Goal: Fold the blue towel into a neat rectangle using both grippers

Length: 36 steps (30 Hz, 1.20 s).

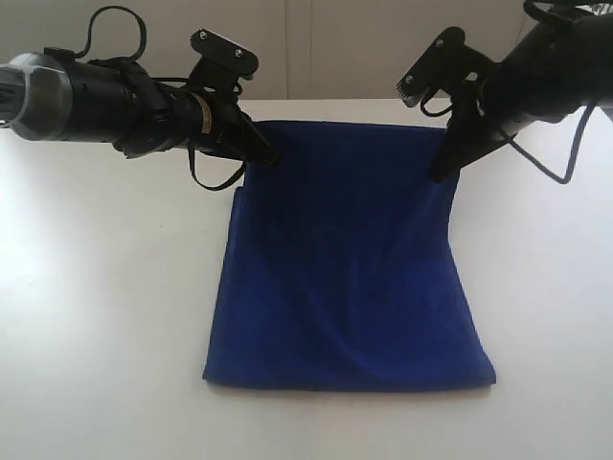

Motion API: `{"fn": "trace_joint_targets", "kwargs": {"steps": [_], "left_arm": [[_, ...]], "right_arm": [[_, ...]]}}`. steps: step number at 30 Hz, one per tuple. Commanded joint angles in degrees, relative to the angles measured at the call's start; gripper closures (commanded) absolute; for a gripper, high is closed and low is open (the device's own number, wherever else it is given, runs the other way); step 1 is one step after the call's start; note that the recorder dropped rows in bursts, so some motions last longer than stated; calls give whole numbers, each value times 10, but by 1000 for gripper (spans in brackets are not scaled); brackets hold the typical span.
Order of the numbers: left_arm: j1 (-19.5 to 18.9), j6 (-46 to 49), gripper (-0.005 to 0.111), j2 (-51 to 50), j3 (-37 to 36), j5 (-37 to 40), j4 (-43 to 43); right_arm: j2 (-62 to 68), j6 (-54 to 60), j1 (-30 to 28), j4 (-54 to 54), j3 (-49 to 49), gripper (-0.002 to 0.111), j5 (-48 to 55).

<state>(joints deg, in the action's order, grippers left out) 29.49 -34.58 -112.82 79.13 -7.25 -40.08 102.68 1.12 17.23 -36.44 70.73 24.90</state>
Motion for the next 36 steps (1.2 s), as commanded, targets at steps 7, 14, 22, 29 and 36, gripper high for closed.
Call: {"fn": "trace_joint_targets", "kwargs": {"steps": [7,14,22,29,36], "left_arm": [[-5,1,107,2,3,44,-7],[-28,1,107,-12,3,38,-8],[-31,11,107,-50,3,6,-8],[-31,26,107,-58,3,-10,-8],[-31,36,103,-59,3,-12,-8]], "right_arm": [[6,-2,-6,-8,30,108,2],[75,-2,-6,-8,41,108,-40],[107,-2,-14,-12,42,108,-75],[128,-2,-18,-22,41,108,-103],[128,-2,-18,-23,41,104,-105]]}}
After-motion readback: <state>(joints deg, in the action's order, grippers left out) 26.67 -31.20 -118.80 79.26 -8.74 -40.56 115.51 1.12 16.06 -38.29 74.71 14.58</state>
